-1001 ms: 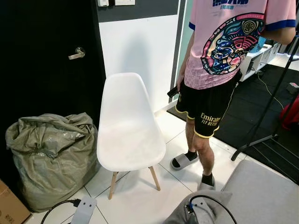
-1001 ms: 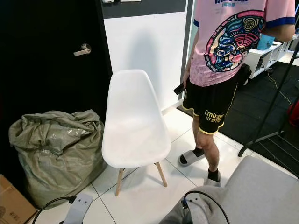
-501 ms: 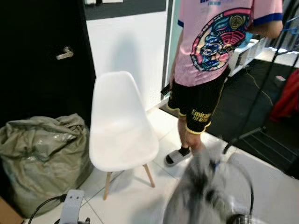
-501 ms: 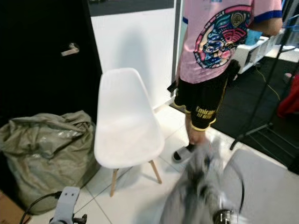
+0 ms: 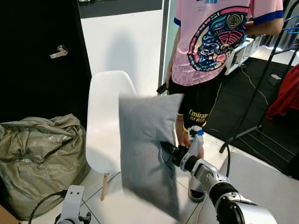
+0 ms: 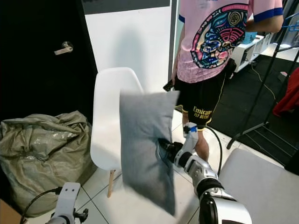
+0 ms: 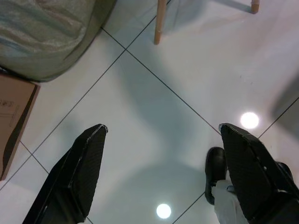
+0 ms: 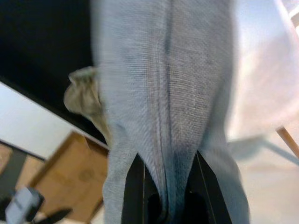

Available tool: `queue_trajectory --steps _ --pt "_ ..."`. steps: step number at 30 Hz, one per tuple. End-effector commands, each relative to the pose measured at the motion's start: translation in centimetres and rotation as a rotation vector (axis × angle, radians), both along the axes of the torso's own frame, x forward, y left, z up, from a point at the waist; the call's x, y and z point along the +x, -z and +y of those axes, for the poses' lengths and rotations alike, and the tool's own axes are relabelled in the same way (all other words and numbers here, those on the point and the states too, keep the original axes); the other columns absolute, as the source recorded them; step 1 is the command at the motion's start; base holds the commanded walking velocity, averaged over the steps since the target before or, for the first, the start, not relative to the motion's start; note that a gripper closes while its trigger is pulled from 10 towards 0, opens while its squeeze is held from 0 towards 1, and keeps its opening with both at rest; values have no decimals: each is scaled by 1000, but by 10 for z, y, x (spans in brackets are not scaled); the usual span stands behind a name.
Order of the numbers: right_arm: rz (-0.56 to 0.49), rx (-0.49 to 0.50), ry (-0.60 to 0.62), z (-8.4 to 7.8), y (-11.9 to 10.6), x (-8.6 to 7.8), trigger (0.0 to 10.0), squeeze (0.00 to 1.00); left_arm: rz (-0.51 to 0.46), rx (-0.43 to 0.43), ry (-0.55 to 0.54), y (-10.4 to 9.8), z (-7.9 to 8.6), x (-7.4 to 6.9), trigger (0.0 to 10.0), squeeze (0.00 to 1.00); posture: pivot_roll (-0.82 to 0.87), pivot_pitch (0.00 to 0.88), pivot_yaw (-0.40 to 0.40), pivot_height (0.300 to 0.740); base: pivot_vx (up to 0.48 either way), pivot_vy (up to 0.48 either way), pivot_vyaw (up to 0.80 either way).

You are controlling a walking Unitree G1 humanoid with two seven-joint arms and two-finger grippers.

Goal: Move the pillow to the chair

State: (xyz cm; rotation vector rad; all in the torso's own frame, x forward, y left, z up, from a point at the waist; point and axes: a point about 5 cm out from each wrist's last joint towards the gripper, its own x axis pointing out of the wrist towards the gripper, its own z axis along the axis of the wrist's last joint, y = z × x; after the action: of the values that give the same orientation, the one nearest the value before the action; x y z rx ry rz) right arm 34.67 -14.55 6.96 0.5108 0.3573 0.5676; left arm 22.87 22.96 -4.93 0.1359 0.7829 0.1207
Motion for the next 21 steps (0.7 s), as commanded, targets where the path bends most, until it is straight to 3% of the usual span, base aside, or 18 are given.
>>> queue_trajectory --steps 1,7,21 --pt "-29 -39 14 -5 -5 4 10000 0 -11 7 7 -2 1 2 10000 0 -122 16 -21 740 0 0 0" --pt "-12 -73 29 -12 1 -1 10000 0 -13 5 5 -2 1 2 10000 0 -124 8 -26 740 0 0 79" --pt "-16 -113 61 -20 2 -1 10000 0 -11 11 13 -2 -1 3 10000 0 -126 5 -23 740 0 0 786"
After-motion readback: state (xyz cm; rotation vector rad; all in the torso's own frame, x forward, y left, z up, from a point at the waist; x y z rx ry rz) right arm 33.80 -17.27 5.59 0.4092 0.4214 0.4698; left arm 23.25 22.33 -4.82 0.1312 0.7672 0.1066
